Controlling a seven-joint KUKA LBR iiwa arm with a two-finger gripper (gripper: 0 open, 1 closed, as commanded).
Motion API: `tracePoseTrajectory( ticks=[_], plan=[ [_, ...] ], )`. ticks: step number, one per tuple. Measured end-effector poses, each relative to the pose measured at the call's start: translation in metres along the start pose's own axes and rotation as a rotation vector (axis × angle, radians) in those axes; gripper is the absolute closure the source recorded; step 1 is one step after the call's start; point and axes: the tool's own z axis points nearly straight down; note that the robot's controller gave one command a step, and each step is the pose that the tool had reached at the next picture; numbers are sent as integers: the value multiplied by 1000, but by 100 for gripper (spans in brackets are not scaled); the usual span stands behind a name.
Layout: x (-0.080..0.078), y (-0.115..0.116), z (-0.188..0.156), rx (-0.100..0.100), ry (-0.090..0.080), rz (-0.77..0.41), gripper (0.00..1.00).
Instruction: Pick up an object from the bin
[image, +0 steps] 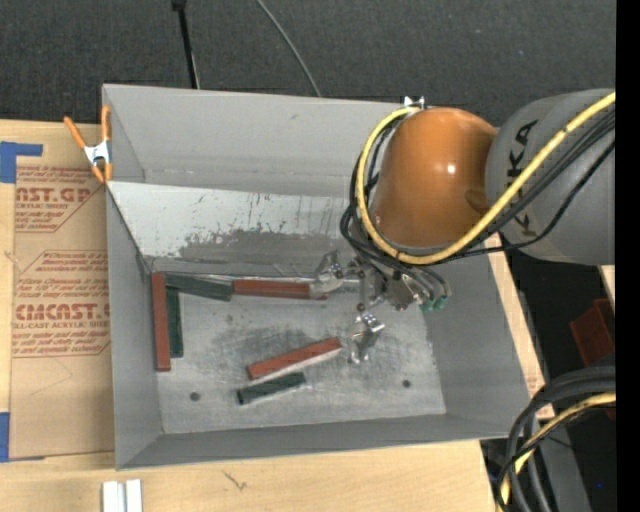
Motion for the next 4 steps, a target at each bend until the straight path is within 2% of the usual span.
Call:
tracePoseTrajectory(
  ticks=[1,2,3,4],
  plan=[
    [5,0,27,5,-20,-18,0],
    [-11,-14,125,4,-9,-81,100],
    [-11,-14,125,4,-9,-81,100],
    [-7,-39,-31,5,-14,-112,100]
  ],
)
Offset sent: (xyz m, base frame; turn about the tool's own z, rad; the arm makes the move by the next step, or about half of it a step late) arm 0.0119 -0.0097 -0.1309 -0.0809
